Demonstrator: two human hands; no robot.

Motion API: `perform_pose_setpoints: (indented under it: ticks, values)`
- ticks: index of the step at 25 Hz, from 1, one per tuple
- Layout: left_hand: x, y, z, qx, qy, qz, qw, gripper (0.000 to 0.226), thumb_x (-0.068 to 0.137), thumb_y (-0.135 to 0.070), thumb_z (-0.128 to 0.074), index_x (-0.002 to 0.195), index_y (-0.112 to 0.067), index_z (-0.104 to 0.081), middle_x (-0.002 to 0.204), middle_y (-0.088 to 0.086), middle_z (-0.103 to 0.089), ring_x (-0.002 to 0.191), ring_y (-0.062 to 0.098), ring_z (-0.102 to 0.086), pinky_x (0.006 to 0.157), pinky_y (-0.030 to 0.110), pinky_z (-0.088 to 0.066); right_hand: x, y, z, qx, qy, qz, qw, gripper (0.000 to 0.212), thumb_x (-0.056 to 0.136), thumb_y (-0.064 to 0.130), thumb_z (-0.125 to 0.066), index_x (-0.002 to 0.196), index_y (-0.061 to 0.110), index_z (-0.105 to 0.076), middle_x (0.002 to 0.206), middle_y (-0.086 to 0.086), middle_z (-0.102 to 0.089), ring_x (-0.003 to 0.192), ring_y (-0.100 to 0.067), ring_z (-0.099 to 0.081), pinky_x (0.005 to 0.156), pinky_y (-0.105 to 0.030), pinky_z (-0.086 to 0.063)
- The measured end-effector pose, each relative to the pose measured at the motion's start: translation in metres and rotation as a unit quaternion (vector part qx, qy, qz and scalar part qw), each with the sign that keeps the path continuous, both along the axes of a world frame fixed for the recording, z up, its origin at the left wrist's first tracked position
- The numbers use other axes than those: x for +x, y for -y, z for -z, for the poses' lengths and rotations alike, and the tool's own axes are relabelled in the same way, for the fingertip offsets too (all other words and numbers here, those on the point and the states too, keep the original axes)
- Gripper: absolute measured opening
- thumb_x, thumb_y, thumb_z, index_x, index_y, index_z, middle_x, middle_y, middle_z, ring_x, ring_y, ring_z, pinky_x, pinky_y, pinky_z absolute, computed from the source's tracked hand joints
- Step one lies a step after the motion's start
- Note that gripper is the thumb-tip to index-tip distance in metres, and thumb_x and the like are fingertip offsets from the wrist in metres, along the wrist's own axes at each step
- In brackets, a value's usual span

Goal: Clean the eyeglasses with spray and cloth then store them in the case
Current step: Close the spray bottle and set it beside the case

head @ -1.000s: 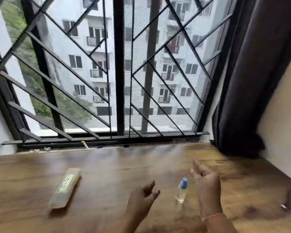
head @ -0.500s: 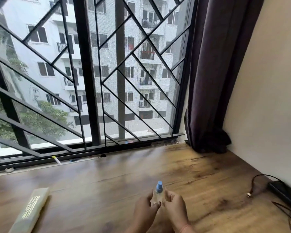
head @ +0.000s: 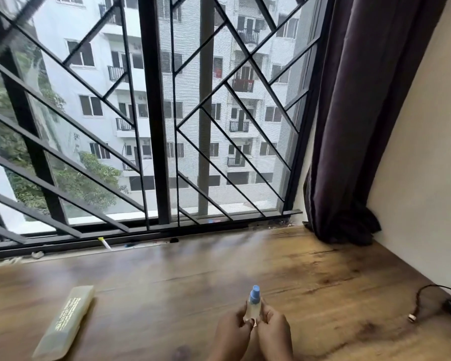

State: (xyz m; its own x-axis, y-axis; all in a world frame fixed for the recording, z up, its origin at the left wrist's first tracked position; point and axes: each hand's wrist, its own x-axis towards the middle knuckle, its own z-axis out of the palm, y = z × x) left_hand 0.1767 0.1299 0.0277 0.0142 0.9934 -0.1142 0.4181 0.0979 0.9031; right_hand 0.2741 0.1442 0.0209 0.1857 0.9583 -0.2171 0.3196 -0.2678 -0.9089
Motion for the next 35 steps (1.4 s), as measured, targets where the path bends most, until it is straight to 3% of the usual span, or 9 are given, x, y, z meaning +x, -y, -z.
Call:
perform_pose_setpoints:
  ticks: [3,6,9,14,18,22,29,32,35]
  values:
    - [-0.014,-0.001,0.002,-0.006,-0.03,-0.022,0.999,0.051,0.081,-0.016,-0.051,0.128,-0.037,-0.05,0.089,-0.015,-0.063,0.09,-0.006,-0.056,0.069,0.003,-0.035,-0.018,-0.003,0.002,0.007,-0.016,-0.019,1.0,0.046,0.076,0.01,-0.06,0.12,0.025,-0.061,0.103,0.002,-0.072,0.098,-0.009,-0.064,0.092,-0.024,-0.045]
    - [-0.036,0.001,-0.002,-0.019,-0.018,-0.065,0.998,0.052,0.087,-0.011,-0.047,0.134,-0.034,-0.043,0.106,-0.004,-0.068,0.107,0.005,-0.057,0.068,0.005,-0.035,-0.044,-0.008,-0.001,0.02,-0.018,-0.055,0.998,0.035,0.079,0.014,-0.061,0.111,0.026,-0.066,0.093,0.003,-0.073,0.088,-0.007,-0.063,0.079,-0.02,-0.045]
    - [-0.064,0.0,0.001,-0.02,-0.003,-0.1,0.995,0.054,0.084,-0.015,-0.048,0.135,-0.033,-0.042,0.107,0.0,-0.069,0.103,0.006,-0.059,0.065,0.002,-0.035,-0.075,-0.014,-0.002,0.036,-0.021,-0.111,0.993,0.039,0.077,0.011,-0.062,0.113,0.027,-0.065,0.091,0.0,-0.074,0.085,-0.006,-0.061,0.073,-0.016,-0.042]
    - [-0.123,-0.006,0.003,-0.005,0.028,-0.171,0.985,0.047,0.084,-0.011,-0.049,0.127,-0.027,-0.051,0.092,-0.016,-0.062,0.081,-0.01,-0.055,0.065,-0.001,-0.038,-0.135,-0.026,-0.009,0.079,-0.015,-0.21,0.974,0.009,0.081,0.013,-0.063,0.082,0.022,-0.064,0.044,0.021,-0.054,0.048,0.009,-0.048,0.051,-0.009,-0.037]
    - [-0.168,-0.01,0.007,0.004,0.042,-0.237,0.971,0.039,0.09,-0.018,-0.044,0.128,-0.023,-0.052,0.109,0.001,-0.067,0.096,0.009,-0.061,0.064,0.001,-0.039,-0.189,-0.039,-0.004,0.1,-0.023,-0.272,0.957,0.005,0.084,0.016,-0.061,0.088,0.016,-0.064,0.068,0.003,-0.063,0.061,-0.004,-0.054,0.053,-0.013,-0.038]
    - [-0.206,-0.009,0.001,0.022,0.085,-0.315,0.945,0.032,0.097,-0.014,-0.04,0.124,-0.024,-0.053,0.12,0.007,-0.063,0.102,0.013,-0.057,0.07,0.007,-0.04,-0.241,-0.049,0.004,0.093,-0.035,-0.351,0.931,0.008,0.086,0.017,-0.055,0.092,0.018,-0.06,0.075,0.001,-0.061,0.062,-0.003,-0.052,0.057,-0.015,-0.038]
    - [-0.243,-0.013,-0.003,0.051,0.171,-0.393,0.902,0.047,0.098,-0.015,-0.039,0.142,-0.006,-0.026,0.147,0.012,-0.034,0.126,0.014,-0.037,0.1,0.02,-0.025,-0.293,-0.056,0.002,0.096,0.01,-0.441,0.892,0.039,0.095,0.015,-0.041,0.134,0.011,-0.041,0.114,-0.012,-0.064,0.099,-0.018,-0.061,0.073,-0.01,-0.039]
    - [-0.244,-0.017,-0.007,0.056,0.195,-0.401,0.893,0.049,0.098,-0.017,-0.039,0.144,-0.007,-0.022,0.146,0.013,-0.034,0.116,0.012,-0.04,0.094,0.018,-0.027,-0.301,-0.06,0.006,0.066,-0.038,-0.463,0.883,0.037,0.098,0.017,-0.039,0.135,0.012,-0.041,0.109,-0.001,-0.061,0.088,-0.003,-0.058,0.07,-0.002,-0.039]
    - [-0.244,-0.019,-0.011,0.065,0.193,-0.404,0.892,0.047,0.098,-0.019,-0.04,0.143,-0.009,-0.027,0.144,0.014,-0.037,0.117,0.016,-0.043,0.092,0.019,-0.028,-0.311,-0.065,0.013,0.062,-0.044,-0.453,0.888,0.052,0.092,0.049,-0.041,0.116,0.009,-0.062,0.094,0.002,-0.067,0.081,-0.004,-0.063,0.083,-0.016,-0.045]
